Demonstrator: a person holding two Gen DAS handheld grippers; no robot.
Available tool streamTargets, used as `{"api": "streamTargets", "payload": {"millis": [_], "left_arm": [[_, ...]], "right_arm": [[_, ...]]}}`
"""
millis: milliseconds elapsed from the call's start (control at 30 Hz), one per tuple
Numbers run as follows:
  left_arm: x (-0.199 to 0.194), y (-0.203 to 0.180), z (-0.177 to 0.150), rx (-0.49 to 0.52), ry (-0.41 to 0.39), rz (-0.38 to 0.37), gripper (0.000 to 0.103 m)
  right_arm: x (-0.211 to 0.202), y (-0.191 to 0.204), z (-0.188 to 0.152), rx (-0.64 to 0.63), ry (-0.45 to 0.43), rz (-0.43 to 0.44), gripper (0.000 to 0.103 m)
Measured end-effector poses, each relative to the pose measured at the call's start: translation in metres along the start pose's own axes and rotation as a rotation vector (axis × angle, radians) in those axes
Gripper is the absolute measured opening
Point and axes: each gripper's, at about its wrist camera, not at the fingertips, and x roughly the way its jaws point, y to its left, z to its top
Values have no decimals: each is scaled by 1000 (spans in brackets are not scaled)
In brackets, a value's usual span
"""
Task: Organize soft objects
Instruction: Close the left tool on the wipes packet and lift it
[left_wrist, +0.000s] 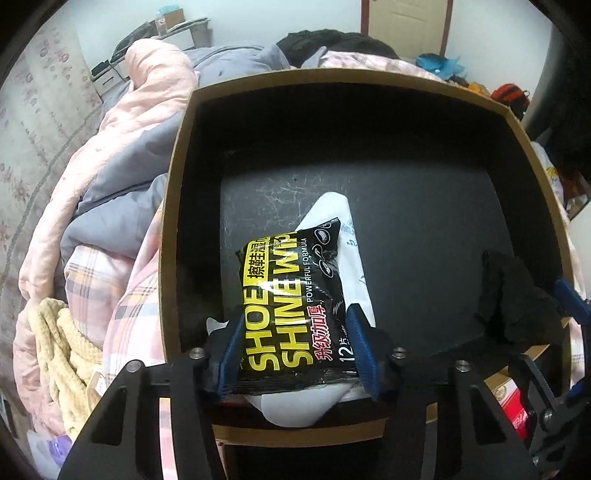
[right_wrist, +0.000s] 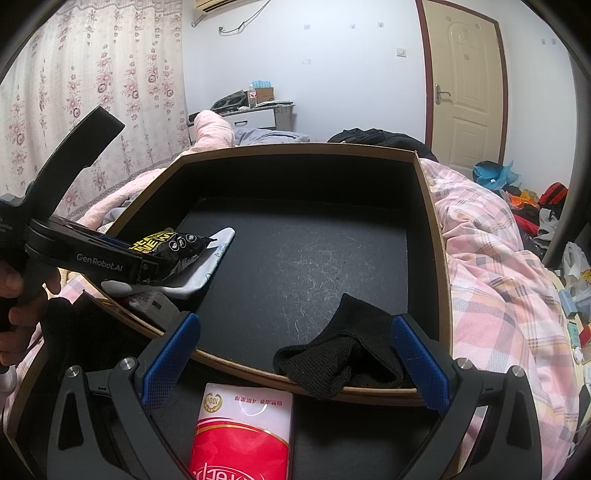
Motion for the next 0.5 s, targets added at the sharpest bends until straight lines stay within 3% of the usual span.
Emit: {"api": "streamTargets", "payload": {"millis": [267, 500], "left_arm": [[-47, 0, -4, -9, -121, -69, 45], [-108, 14, -34, -42, -240, -221, 45]], "right_arm": [[0, 1, 2, 3, -3, 1, 102], [0, 1, 2, 4, -3, 1, 102]]}}
